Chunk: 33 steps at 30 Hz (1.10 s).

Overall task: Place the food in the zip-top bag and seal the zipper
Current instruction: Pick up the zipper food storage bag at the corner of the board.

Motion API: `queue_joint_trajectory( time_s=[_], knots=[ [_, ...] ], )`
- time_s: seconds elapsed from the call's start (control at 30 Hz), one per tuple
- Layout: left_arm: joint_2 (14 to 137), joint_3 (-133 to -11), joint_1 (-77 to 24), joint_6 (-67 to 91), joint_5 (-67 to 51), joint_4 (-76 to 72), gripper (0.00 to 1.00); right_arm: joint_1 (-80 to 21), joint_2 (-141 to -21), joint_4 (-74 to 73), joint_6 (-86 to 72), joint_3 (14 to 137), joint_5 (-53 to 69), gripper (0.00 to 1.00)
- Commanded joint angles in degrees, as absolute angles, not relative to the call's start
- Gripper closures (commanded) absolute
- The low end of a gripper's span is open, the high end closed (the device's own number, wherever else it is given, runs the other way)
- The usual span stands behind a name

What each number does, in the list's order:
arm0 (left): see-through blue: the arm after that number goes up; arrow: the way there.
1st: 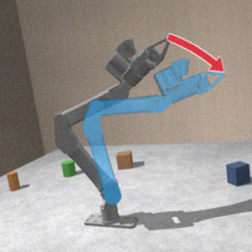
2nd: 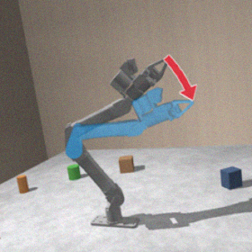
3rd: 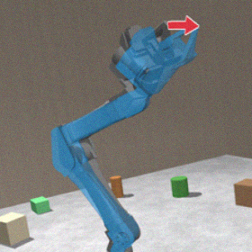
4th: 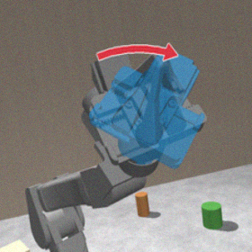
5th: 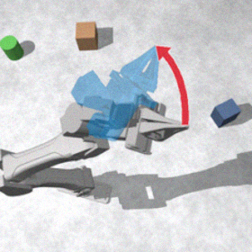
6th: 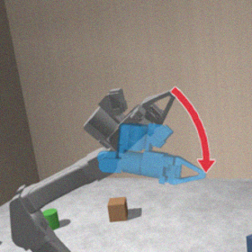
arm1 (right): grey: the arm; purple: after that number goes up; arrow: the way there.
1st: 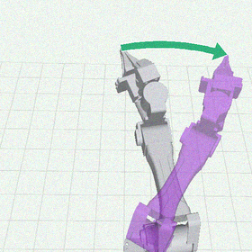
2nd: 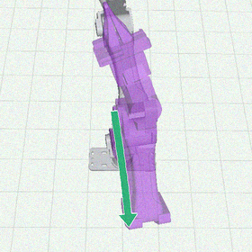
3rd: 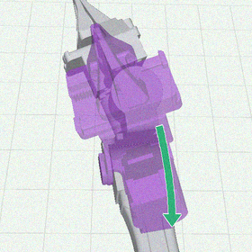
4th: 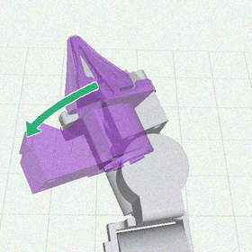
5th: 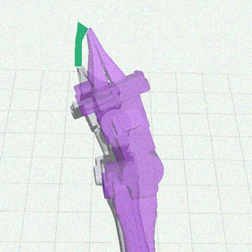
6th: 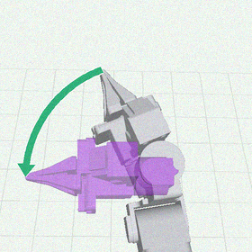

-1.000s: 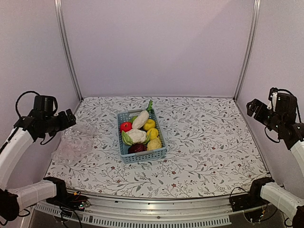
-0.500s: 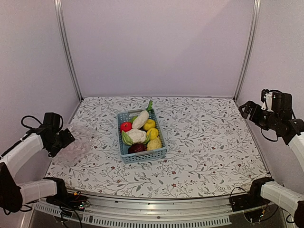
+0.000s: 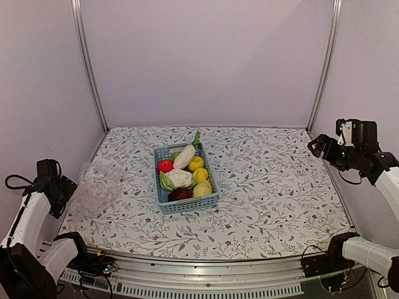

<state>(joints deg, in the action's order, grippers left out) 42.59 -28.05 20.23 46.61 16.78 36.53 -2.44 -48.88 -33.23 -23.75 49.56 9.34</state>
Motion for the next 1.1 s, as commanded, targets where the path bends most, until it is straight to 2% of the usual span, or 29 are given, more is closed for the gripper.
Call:
queue_joint_trajectory(
  time_s=[0.0, 0.13, 0.23, 0.5, 0.67, 1.07],
  knots=[
    [45.9, -25.2, 25.6, 46.6, 5.7, 32.9, 0.01, -2.2, -49.5, -34.1, -22.8, 51.1, 10.6, 0.01],
    [49.5, -24.0, 27.0, 46.4, 1.4, 28.8, 0.11, -2.2, -49.6, -34.2, -22.7, 51.1, 10.8, 0.01],
    [51.0, -22.9, 27.0, 45.5, -1.2, 26.5, 0.45, -2.2, -49.8, -34.2, -22.7, 51.4, 11.0, 0.01],
    [50.1, -22.2, 25.4, 42.7, -8.5, 25.6, 0.98, -2.2, -50.7, -34.0, -22.7, 52.3, 11.1, 0.01],
    [49.6, -28.3, 19.1, 44.1, -15.5, 26.1, 1.00, -2.1, -51.1, -34.7, -22.4, 53.3, 11.9, 0.01],
    [53.2, -56.4, 2.8, 37.1, -26.1, 30.8, 1.00, -2.9, -50.5, -35.5, -21.3, 54.6, 19.5, 0.01]
  ],
)
